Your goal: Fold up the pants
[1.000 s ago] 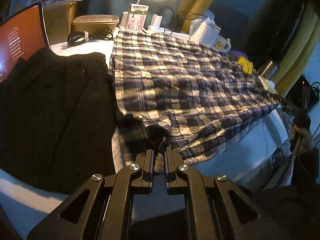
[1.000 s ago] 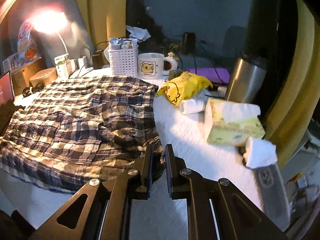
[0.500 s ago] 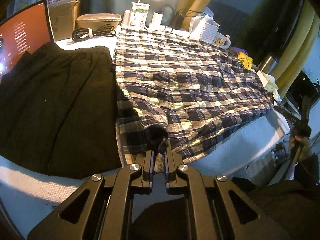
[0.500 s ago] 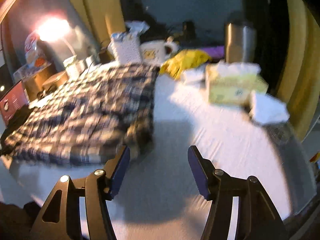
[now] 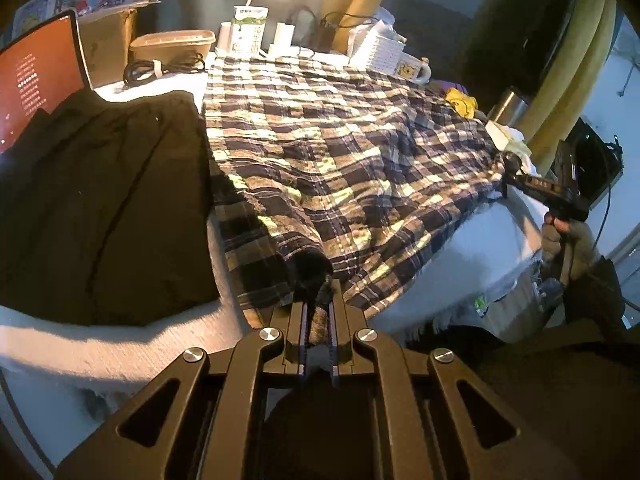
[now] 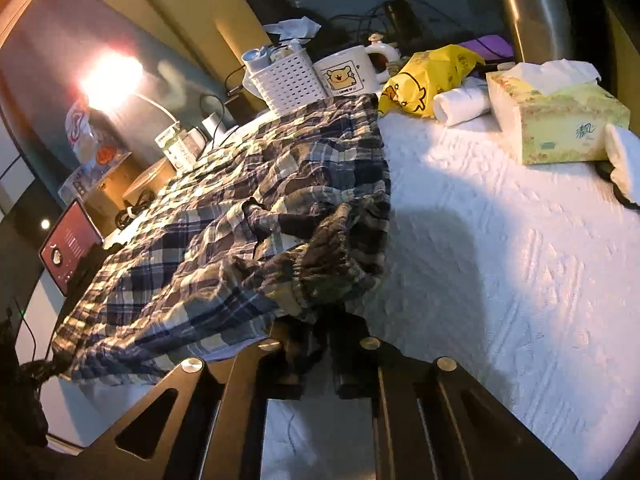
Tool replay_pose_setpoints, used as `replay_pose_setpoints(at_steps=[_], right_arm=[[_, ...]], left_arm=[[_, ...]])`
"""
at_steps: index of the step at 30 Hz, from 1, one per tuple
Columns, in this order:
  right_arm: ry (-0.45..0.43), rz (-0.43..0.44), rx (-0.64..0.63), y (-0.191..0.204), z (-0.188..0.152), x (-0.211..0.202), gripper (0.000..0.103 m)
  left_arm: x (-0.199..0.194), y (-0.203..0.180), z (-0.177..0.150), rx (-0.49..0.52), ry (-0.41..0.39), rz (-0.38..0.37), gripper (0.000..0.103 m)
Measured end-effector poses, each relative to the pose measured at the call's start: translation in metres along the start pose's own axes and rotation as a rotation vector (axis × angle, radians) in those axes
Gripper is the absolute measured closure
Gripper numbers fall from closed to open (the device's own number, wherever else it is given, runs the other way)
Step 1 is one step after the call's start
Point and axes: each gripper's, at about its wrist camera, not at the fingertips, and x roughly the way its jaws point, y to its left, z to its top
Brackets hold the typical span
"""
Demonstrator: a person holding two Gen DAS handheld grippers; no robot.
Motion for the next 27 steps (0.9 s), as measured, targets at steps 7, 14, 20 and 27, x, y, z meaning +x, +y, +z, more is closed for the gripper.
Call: replay_pose_setpoints(at_steps=[7,14,20,27], right_arm=[[-0.045,-0.176,-0.149,0.034,-0.005,-0.043,0.097],[-0.004,-0.241,-0.175,0.038,-0.034,-0.053,0.097],[0.056,-0.271,-0.159,0.025,-0.046,-0.042,0.097],[0.041,-0.344,-0.144,0.012,-0.044,-0.051,0.085]], left_arm=[[-0.006,-0.003,-0.007,0.025,0.005,-0.028,0.096],[-0.002,0.0,-0.015,0.043,0.056,-0.051,0.096],[0.006,0.003,-0.02,0.039,0.096,-0.058,0.091],[-0.008,0.025,-0.015,0.03,0.079,0.029,0.072]])
